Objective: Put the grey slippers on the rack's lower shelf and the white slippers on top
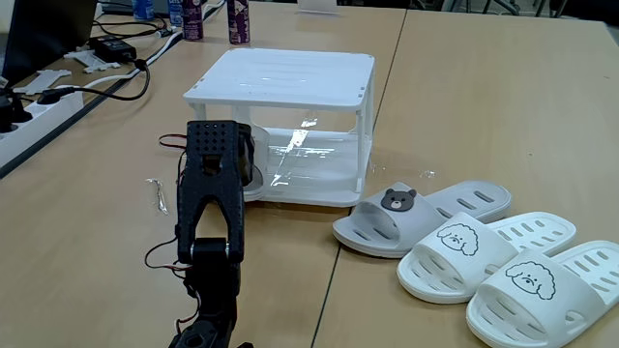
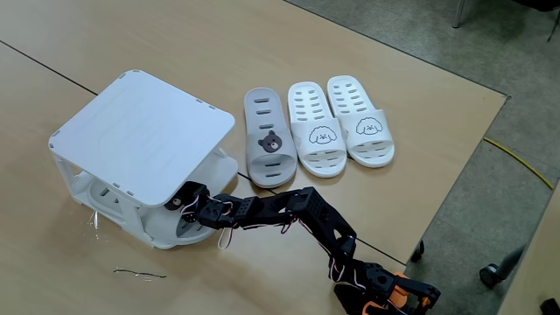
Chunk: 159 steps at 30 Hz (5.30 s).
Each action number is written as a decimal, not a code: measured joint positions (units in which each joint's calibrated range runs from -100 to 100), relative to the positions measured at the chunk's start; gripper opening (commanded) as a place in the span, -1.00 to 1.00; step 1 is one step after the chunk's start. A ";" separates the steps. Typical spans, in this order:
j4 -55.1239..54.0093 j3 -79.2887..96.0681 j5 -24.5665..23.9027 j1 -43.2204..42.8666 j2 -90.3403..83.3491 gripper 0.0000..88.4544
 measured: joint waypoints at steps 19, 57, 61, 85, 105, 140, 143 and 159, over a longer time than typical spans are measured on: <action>7.21 6.65 0.10 -1.50 -6.76 -0.26; -32.02 34.14 0.05 -6.07 -8.66 -0.15; -41.63 42.68 0.00 -6.22 -8.66 -0.15; -15.54 13.30 -0.10 -0.60 -3.96 -0.98; 15.02 -46.63 -0.05 -0.52 25.07 -0.10; -14.76 2.43 0.00 -1.35 4.54 -0.27; -18.54 8.89 0.00 -1.72 1.57 -0.26; -20.09 14.56 -0.05 -1.50 -3.71 -0.06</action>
